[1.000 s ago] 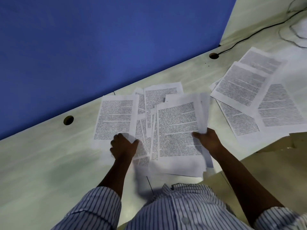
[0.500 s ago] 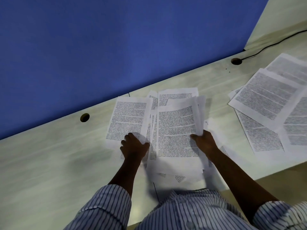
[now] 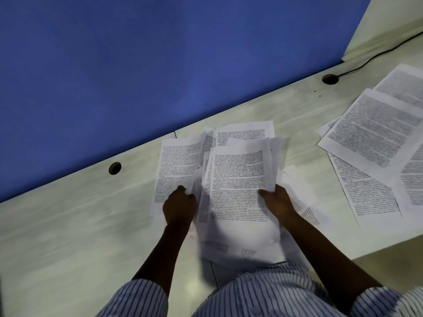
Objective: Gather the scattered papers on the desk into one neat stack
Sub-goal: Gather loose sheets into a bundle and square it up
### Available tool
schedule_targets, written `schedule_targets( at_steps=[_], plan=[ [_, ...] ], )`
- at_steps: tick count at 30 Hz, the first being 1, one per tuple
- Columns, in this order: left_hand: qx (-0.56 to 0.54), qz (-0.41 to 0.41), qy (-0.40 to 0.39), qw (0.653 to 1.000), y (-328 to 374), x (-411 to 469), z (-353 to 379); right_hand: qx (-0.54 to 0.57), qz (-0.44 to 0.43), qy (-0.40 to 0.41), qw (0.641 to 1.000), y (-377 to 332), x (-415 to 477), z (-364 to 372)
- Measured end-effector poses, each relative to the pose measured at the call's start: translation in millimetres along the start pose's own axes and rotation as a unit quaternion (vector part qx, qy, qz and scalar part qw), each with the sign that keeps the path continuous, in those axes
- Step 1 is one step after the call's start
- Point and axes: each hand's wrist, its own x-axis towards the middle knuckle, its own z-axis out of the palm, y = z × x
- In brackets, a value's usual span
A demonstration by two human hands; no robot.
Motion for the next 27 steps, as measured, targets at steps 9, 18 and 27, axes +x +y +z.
schedule_targets(
  at_steps=[9,18,27],
  plan=[
    [-0.027,0.336,-0.065,0.939,60.3,-59.2,44.4,0.034,0.031,-0.056,0.997,-20.4,-0.9,14.8],
    [-0.082,0.070,-0.051,0.993,21.9,-38.1,31.0,-0.107,-0.023,0.059,0.992,-21.7,9.2,-39.4],
    [-0.092,0.003,-0.086,0.992,49.5,-4.5,21.2,-0.139,-0.038,0.111,0.983,-10.5,-0.2,-86.2]
  ],
)
